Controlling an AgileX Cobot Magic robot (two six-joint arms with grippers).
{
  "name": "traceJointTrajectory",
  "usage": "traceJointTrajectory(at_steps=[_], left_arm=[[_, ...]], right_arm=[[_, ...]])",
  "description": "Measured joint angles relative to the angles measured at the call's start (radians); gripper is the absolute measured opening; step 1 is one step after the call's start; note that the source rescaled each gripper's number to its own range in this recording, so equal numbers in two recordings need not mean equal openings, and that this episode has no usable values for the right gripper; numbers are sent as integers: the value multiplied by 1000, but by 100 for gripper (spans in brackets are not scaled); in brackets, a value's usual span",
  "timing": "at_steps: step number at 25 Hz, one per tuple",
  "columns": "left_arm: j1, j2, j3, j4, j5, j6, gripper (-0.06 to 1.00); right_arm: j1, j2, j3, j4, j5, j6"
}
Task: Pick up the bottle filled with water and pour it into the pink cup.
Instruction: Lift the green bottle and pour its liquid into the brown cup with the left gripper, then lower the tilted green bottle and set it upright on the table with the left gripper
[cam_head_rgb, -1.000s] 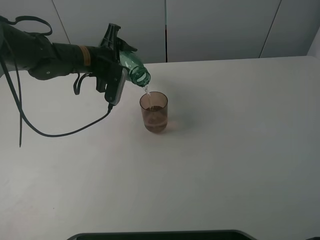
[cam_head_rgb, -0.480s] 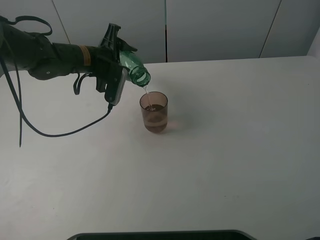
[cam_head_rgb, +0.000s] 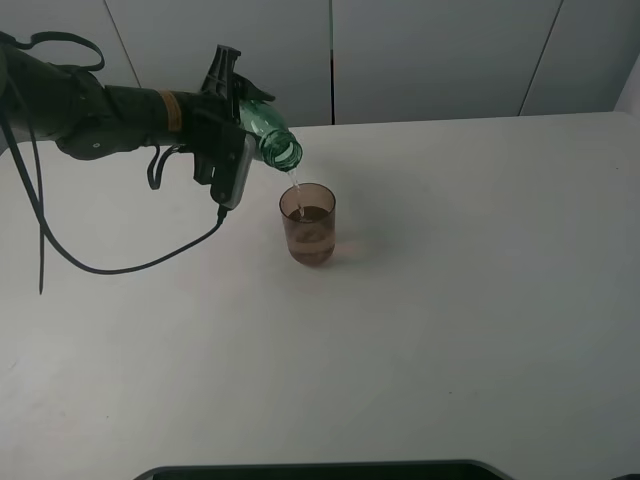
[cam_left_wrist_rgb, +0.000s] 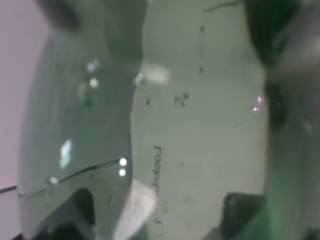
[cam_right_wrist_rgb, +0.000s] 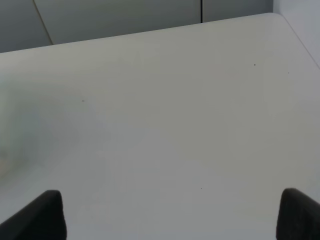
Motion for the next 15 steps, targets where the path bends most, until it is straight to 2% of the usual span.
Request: traceJointTrajectory(at_steps=[5,9,12,15], left_arm=[[0,0,-2,0,-49,-83,1],[0,0,-2,-19,-111,-194,1],[0,0,-2,-72,-175,-320,1],[0,0,-4,-147,-229,-487,1]], right_arm=[[0,0,0,0,0,0],[0,0,0,0,0,0],[0,0,0,0,0,0],[0,0,0,0,0,0]])
